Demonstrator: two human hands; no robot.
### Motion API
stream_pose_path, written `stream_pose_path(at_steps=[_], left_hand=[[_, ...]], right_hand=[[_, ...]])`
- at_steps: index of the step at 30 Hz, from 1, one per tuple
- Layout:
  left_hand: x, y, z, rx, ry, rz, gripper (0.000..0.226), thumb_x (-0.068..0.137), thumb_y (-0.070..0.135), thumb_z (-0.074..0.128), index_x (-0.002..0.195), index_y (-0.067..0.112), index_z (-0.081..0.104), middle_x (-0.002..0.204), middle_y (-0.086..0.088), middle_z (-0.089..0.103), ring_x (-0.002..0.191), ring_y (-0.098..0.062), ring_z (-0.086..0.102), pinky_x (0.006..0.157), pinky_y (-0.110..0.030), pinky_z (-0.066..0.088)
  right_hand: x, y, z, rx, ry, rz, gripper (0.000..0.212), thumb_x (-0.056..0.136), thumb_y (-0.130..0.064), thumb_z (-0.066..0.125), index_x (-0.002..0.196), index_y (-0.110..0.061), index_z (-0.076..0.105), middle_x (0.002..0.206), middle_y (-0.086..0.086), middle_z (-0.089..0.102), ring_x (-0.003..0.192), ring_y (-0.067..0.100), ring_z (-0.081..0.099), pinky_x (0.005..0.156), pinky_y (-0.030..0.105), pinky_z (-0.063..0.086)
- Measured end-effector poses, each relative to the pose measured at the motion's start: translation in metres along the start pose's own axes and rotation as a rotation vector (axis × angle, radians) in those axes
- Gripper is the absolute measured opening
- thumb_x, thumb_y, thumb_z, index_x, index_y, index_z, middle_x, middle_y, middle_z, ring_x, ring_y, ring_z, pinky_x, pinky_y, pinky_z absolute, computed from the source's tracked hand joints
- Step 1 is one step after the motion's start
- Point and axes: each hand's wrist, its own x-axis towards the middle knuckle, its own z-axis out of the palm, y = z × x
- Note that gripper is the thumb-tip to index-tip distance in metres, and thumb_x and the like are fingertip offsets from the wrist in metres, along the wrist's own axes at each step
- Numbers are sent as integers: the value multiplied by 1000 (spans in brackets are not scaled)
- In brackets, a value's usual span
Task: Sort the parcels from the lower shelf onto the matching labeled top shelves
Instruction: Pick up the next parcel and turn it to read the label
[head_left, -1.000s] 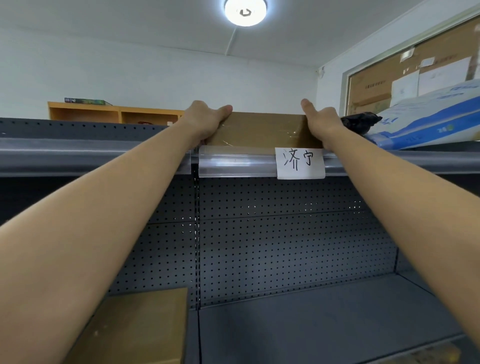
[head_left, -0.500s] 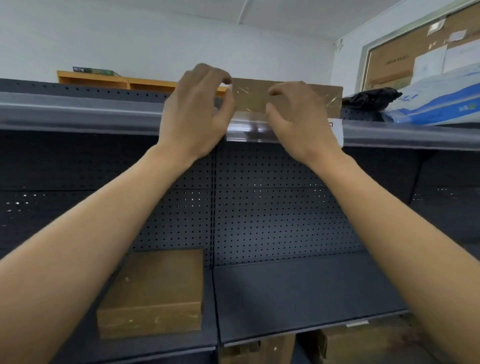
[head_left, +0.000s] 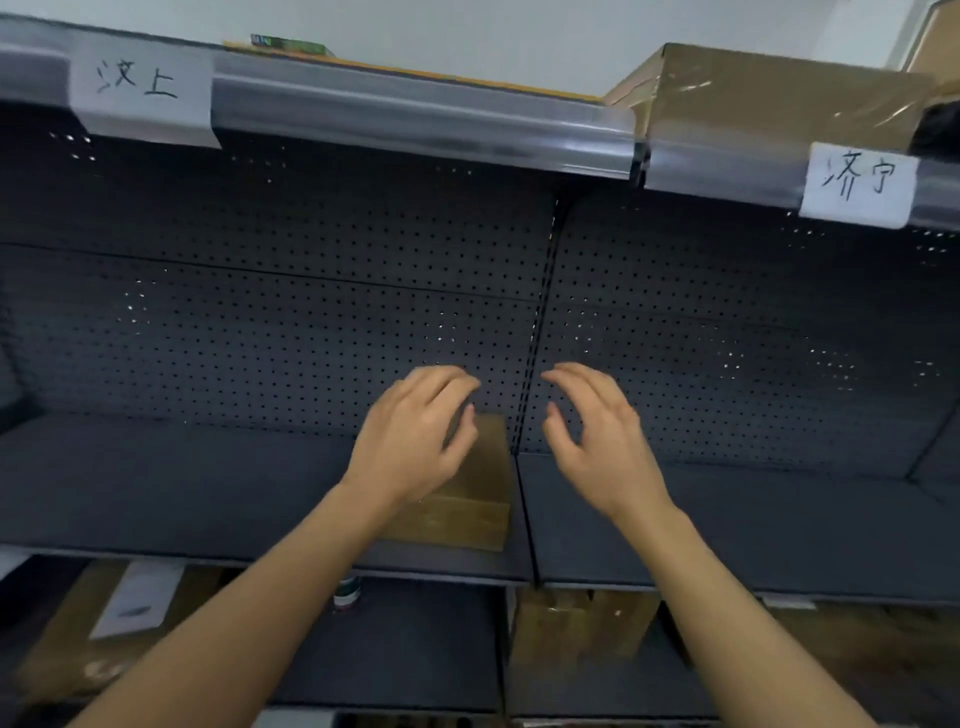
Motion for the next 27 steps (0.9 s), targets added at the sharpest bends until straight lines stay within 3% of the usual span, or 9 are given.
stream_pose_path(at_steps=[3, 7, 11, 14, 16, 21, 27], left_hand=[[-48, -30, 24, 20, -149, -101, 40, 92, 26, 45, 113, 5, 71, 112, -10, 72, 102, -30, 68, 82, -46, 57], [-96, -65, 51, 5, -338, -309, 57, 89, 40, 36, 122, 7, 68, 124, -12, 68, 115, -34, 63, 93, -49, 53], [-119, -84, 68, -28, -467, -589, 86, 83, 67, 21, 144, 12, 48, 151, -14, 46, 142, -34, 37, 109, -49, 40], [-128, -91, 80, -55, -520, -704, 79, 91, 71, 33, 152, 20, 34, 164, -10, 22, 151, -33, 16, 112, -54, 34], [-132, -98, 88, -152, -530, -830, 74, 94, 66, 40, 155, 26, 26, 168, -8, 8, 152, -34, 11, 113, -56, 32], [-136, -104, 96, -383, -485, -977, 79, 92, 65, 46, 157, 36, 13, 164, -14, 12, 147, -38, 27, 115, -52, 33], [-139, -96, 91, -434, -415, -980, 87, 87, 51, 66, 156, 34, 17, 159, -11, 23, 143, -33, 34, 113, -48, 36]], right_hand=[[-22, 9, 44, 25, -158, 132, 40, 102, -22, 52, 141, -13, 56, 147, 3, 53, 138, 18, 42, 106, 21, 28], [-52, 25, 101, 98, -317, 322, 45, 103, -31, 48, 146, -18, 49, 154, 5, 46, 145, 24, 38, 113, 38, 37], [-71, 36, 145, 230, -411, 563, 59, 103, -46, 42, 156, -22, 32, 162, 13, 32, 150, 33, 28, 118, 45, 32], [-77, 41, 165, 316, -481, 695, 76, 101, -58, 35, 162, -28, 1, 170, 10, 14, 155, 30, 17, 123, 47, 22], [-76, 41, 172, 360, -466, 724, 79, 102, -56, 35, 161, -29, -8, 169, 8, 20, 152, 31, 26, 121, 43, 25], [-62, 41, 181, 502, -340, 848, 83, 101, -54, 42, 162, -20, -3, 167, 6, 28, 151, 31, 31, 122, 42, 27], [-64, 42, 185, 569, -218, 866, 72, 101, -38, 55, 160, -13, 23, 151, 8, 53, 140, 28, 47, 117, 42, 37]])
